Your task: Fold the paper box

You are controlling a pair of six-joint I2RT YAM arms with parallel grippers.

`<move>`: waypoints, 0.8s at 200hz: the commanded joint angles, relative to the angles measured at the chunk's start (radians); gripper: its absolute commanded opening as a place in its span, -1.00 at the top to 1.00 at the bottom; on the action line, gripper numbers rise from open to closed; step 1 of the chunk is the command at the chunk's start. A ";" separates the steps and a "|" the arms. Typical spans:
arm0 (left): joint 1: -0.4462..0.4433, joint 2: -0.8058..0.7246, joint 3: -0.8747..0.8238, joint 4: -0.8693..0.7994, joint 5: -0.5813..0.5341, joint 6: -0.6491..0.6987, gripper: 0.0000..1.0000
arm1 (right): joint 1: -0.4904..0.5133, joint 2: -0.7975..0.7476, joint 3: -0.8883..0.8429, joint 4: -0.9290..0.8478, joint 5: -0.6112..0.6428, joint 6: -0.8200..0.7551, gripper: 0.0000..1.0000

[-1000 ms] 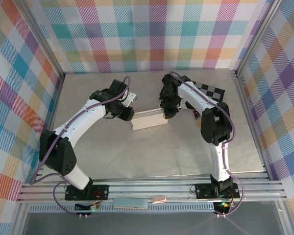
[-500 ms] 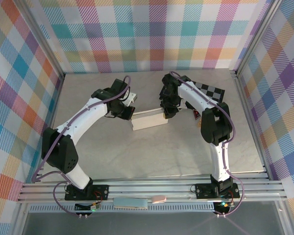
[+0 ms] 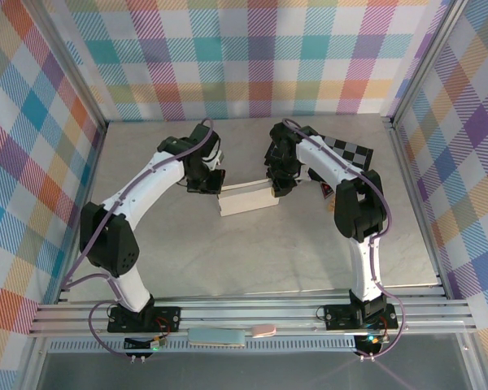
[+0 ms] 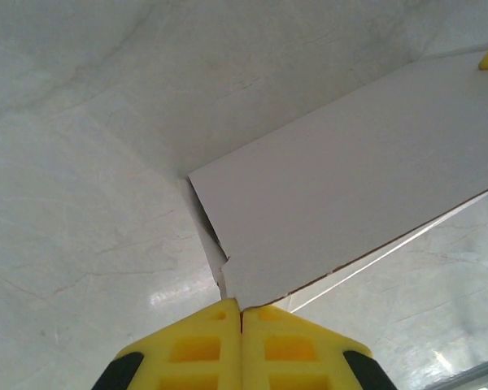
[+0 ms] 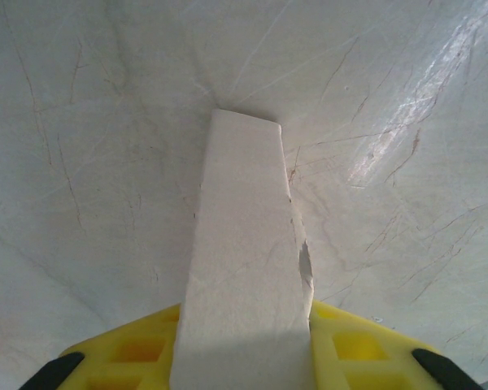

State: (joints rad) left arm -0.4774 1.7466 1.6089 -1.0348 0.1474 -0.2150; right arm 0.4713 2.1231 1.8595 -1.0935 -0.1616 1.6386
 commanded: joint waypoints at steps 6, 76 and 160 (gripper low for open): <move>-0.016 0.028 0.056 -0.069 0.066 -0.095 1.00 | 0.002 -0.003 -0.025 -0.009 0.010 0.020 0.50; -0.013 0.049 0.087 -0.101 0.093 -0.177 1.00 | 0.001 -0.003 -0.038 0.004 0.004 0.024 0.51; -0.006 0.019 0.014 -0.019 0.104 -0.190 1.00 | 0.001 -0.011 -0.051 0.015 0.000 0.026 0.52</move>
State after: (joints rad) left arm -0.4759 1.7855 1.6596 -1.0966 0.1837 -0.3904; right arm 0.4702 2.1101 1.8378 -1.0740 -0.1612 1.6382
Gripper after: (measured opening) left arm 0.048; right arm 0.291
